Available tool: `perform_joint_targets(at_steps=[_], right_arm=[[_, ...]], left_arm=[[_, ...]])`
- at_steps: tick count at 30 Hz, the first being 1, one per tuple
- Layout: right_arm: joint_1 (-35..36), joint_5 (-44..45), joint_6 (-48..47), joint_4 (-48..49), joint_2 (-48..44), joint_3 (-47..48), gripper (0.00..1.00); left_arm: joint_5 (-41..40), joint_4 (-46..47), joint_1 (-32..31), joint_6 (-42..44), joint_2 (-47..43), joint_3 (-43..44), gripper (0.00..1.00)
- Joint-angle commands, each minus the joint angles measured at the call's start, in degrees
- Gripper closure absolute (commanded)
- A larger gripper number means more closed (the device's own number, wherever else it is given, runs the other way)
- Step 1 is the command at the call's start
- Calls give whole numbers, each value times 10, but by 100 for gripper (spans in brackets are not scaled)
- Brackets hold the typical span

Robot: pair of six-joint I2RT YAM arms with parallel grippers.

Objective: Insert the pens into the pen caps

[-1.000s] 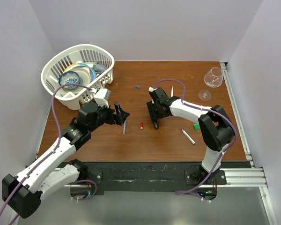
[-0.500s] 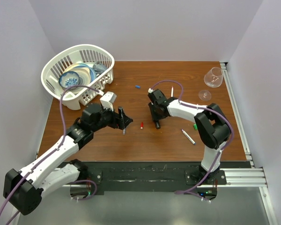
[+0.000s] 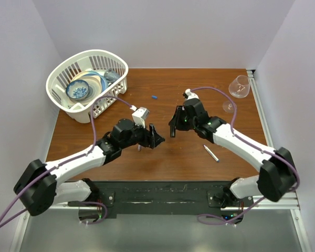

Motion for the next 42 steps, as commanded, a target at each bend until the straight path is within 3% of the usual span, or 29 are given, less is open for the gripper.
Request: perform_joint_targets(at_steps=[1,12,19,22,29,37,42], right_arm=[[9,-15,74,48,-56,-20,100],[18,-10,72,61,-124,-53,100],[18,27,61,55,-155,-55,100],[18,66,52,41,-156,-53,100],[18,51,57,75,-155,-69,100],[21,43,87,108,-194,-105,100],[22,29,101,127,-209,-133,100]], left_arm=[[-6,77,-7,-15,43,35,31],[62,145,-14,-27,103,77,41],[36,118,-23,-9,66,54,25],[37,116,-23,-15,46,36,22],[86,164,-22,-53,54,51,22],[69,171,-31,-53,117,84,32],[81,192,-31,-60,166,112,44]])
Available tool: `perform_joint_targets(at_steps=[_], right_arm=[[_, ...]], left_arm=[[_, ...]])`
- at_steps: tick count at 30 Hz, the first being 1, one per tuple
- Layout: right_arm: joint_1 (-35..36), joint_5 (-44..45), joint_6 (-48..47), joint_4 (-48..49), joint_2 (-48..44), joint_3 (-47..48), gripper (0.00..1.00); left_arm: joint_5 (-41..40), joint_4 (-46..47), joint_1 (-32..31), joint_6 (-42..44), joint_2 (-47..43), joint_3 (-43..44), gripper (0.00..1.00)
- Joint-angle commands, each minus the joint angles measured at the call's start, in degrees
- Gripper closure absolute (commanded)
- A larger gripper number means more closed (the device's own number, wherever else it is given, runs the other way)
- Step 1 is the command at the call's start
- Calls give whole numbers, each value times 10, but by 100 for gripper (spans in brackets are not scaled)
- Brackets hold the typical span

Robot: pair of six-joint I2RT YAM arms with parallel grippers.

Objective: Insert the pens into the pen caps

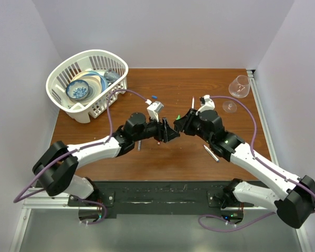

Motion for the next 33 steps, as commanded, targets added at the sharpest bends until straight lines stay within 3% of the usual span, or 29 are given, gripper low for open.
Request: perform_joint_targets(at_steps=[1,4,5,8,11,12,14,17,18,20,23,27,33], right_arm=[[4,-14,30,61,-25,-31,100],[5,-26,42,59,-33,-41,100],[5,-29,42,54,-33,-40,100],[5,-39,35,48,-39,-44,100],[5,-32,24,42,-58,-42,78],[5,-22,21,18,-71,-35,63],[5,18,4,-7,-80,-23,47],[2,119,-50,-140,-77,38,35],[-1,184,-50,-200,-75,60,34],[-27,223,-50,-232,-67,68,31],[-107,192,-99,-229,-34,62,32],[-175,134,-280,-260,75,107,32],[-255,46,-390,-301,250,161,33]], left_arm=[[7,55,-2,-12,25,39,48],[10,72,-1,-12,22,41,61],[10,70,-2,-11,17,44,75],[16,50,-1,0,12,54,100],[18,30,-2,9,1,54,100],[15,4,-1,13,-4,54,100],[1,-24,-1,41,-30,46,100],[-53,-101,3,87,-87,36,100],[-62,-135,5,100,-102,33,100],[-77,-170,20,132,-144,31,100],[-60,-225,53,166,-194,38,100],[-10,-301,72,232,-244,53,100],[63,-306,72,258,-278,22,100]])
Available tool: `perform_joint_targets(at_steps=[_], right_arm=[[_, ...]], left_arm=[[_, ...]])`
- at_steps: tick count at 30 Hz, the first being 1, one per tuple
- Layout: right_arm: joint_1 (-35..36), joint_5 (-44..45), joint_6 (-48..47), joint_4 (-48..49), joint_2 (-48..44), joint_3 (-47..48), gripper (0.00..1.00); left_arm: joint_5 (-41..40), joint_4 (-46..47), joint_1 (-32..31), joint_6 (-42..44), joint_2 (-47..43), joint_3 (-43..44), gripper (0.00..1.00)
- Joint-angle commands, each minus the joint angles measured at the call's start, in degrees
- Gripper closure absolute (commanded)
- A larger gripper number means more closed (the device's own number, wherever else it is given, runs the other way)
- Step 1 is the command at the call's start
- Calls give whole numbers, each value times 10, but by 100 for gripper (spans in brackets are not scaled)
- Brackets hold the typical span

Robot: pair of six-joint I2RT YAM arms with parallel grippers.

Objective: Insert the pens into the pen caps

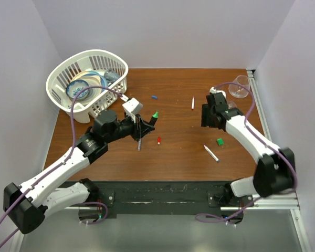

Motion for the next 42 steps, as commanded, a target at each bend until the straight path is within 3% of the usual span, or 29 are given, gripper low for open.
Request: perform_joint_targets(at_steps=[1,8,11,21,30,36,42], right_arm=[[-54,-87,-126,-52,77,36,33],[-134,-106,-184,-97,145,73,39],[-145,-137,-212,-107,176,72,35],[-151,-200,-242,-129,213,64,38],[-151,-141,-225,-124,199,45,50],[-153,-154,-222,-132,219,50,53],[-154,-165,-224,-130,238,59,64]], left_arm=[[58,-18,0,39,-21,-18,100],[65,-9,-1,39,-39,-24,100],[58,-6,0,35,-40,-24,100],[48,-8,0,43,-37,-15,100],[17,-11,1,42,-48,-15,100],[7,-13,0,43,-52,-15,100],[5,-12,0,43,-51,-15,100]])
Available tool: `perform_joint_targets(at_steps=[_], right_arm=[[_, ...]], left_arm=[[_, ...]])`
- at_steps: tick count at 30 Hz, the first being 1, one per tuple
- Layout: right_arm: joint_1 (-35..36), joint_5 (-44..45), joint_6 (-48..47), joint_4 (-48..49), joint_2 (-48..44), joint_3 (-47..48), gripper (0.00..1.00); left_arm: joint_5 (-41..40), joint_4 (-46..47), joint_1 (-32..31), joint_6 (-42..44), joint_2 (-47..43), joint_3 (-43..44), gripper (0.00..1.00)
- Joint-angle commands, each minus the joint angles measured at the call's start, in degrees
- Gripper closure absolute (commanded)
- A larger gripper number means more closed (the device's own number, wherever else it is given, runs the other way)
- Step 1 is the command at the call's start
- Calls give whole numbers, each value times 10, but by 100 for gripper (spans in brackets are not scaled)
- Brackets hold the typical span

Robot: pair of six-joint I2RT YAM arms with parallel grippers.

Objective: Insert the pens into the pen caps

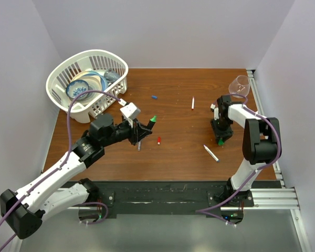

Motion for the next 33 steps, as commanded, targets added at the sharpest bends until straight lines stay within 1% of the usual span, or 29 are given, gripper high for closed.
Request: perform_joint_targets(at_steps=[1,3,4,8,10,12,13,14,15,16,17,18,19,20,21,22,23,24,27,28,33], right_arm=[[-3,-5,2,-8,11,15,70],[-2,-5,10,-10,12,27,75],[-1,-5,14,-8,9,30,79],[6,-25,62,7,-25,36,89],[20,-28,83,13,-56,37,95],[34,-33,103,26,-97,37,98],[49,-33,115,30,-115,37,100],[60,-33,150,40,-129,43,100],[73,-45,168,49,-166,43,100],[111,-47,186,63,-185,43,100],[134,-44,234,92,-202,41,100],[158,-43,258,112,-223,38,100],[206,-39,278,129,-253,37,100],[228,-30,328,150,-266,43,100],[273,-7,347,165,-277,46,100],[292,0,366,179,-294,48,100],[310,11,403,209,-300,50,100],[346,21,417,225,-305,49,100],[403,86,439,246,-310,68,100],[411,105,439,253,-309,72,100],[446,130,449,277,-294,85,100]], left_arm=[[-10,12,1,12,-8,6,100],[-11,9,0,12,-9,6,100],[-11,9,0,11,-9,6,100],[-14,26,0,-7,-18,-2,100],[-12,35,0,-31,-16,-9,100],[3,48,0,-56,-10,-19,100],[9,70,0,-64,-8,-23,100],[13,86,0,-78,-4,-28,100],[19,95,0,-84,2,-36,100],[19,103,0,-88,5,-39,100],[16,119,-1,-93,9,-45,100],[-1,125,0,-101,15,-54,100],[-8,132,0,-107,19,-58,100],[-17,147,0,-117,27,-63,100],[-26,157,0,-122,29,-72,100],[-29,174,-1,-128,34,-75,100],[-30,181,-1,-137,43,-81,100],[-32,188,-1,-142,48,-82,100],[-32,203,-1,-155,60,-89,100],[-31,209,-1,-157,62,-90,100],[-34,216,-1,-160,65,-103,100]])
